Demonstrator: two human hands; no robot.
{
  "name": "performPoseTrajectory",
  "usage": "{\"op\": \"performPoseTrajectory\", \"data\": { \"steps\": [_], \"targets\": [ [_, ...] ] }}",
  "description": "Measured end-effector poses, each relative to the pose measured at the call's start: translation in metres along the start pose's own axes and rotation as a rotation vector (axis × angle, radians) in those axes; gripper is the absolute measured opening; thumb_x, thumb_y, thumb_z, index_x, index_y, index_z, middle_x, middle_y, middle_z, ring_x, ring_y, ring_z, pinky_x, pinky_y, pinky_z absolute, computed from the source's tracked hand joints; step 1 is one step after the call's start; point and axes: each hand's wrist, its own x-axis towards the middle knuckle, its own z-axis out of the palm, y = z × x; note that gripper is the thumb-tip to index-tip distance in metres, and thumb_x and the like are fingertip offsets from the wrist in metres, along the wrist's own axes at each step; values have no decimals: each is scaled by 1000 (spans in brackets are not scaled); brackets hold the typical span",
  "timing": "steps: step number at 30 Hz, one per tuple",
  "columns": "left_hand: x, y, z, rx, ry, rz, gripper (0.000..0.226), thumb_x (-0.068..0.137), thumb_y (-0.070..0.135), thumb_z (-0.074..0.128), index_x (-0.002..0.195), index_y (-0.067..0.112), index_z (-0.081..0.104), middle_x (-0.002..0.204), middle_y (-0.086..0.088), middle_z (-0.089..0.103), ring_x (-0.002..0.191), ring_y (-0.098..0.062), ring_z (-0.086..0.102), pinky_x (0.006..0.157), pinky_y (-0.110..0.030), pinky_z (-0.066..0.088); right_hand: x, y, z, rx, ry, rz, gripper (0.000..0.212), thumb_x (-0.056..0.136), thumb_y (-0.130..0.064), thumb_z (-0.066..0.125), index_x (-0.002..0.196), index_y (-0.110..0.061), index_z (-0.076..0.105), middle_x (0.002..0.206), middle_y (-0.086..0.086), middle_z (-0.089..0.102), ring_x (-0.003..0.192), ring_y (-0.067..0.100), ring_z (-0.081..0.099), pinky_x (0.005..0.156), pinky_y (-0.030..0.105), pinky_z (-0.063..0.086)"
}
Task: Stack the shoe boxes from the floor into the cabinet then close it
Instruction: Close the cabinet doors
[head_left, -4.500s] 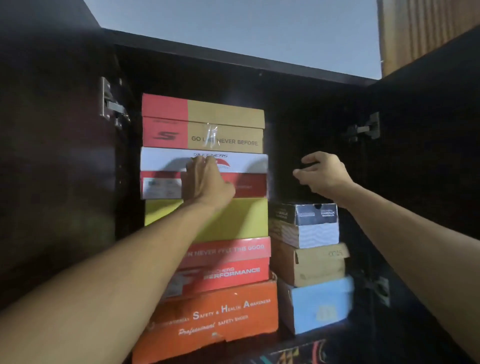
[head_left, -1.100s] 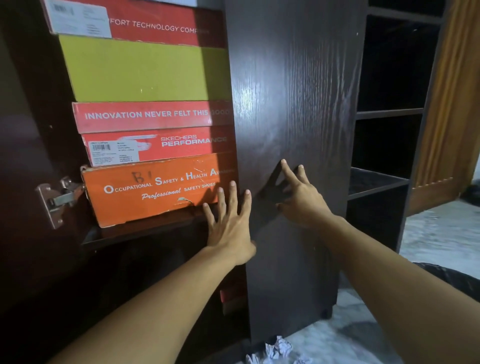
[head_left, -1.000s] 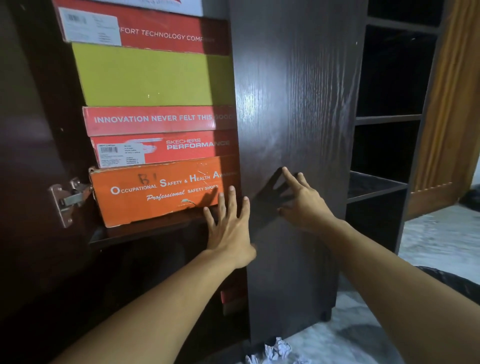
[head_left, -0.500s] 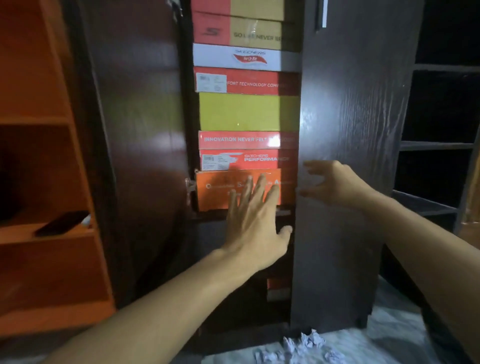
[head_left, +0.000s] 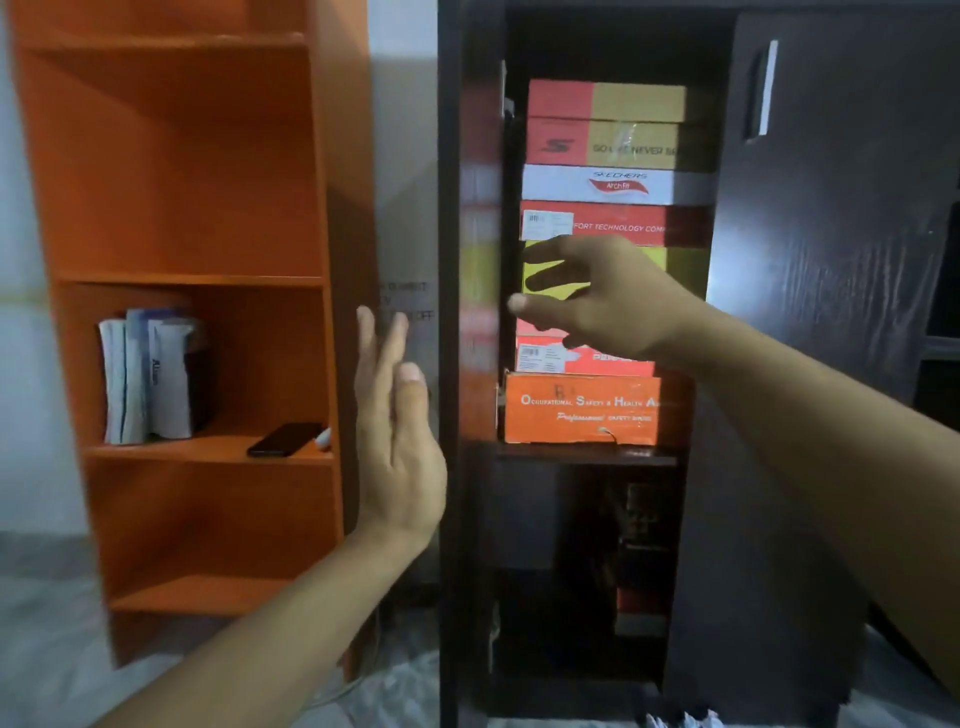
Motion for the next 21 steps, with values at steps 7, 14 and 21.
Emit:
{"op": "performPoseTrajectory", "data": {
  "steps": [7,14,21],
  "targets": [
    [-3,-19,15,-516,-145,-688,32,99,36,49,117,21,70,117,-3,71,117,-23,63,103,-45,46,-11,3,10,-107,-65,-46,66,87,-52,63,139,-14,52,128,4,65,111,16,63,95,35,53],
    [-27,-23,60,-317,-552,-354,56,98,52,31,151,45,16,160,21,17,144,2,18,121,-33,18,-40,34,-10,24,-102,127,75,74,-70,51,127,-17,58,111,1,72,87,11,72,81,40,60],
    [-39,-65,135,134,-733,133,80,95,52,43,148,43,-17,154,24,-29,143,4,-24,116,-46,-15,-73,97,-46,193,172,305,42,91,-36,62,122,-9,61,104,7,73,82,15,74,73,40,63]
  ]
}}
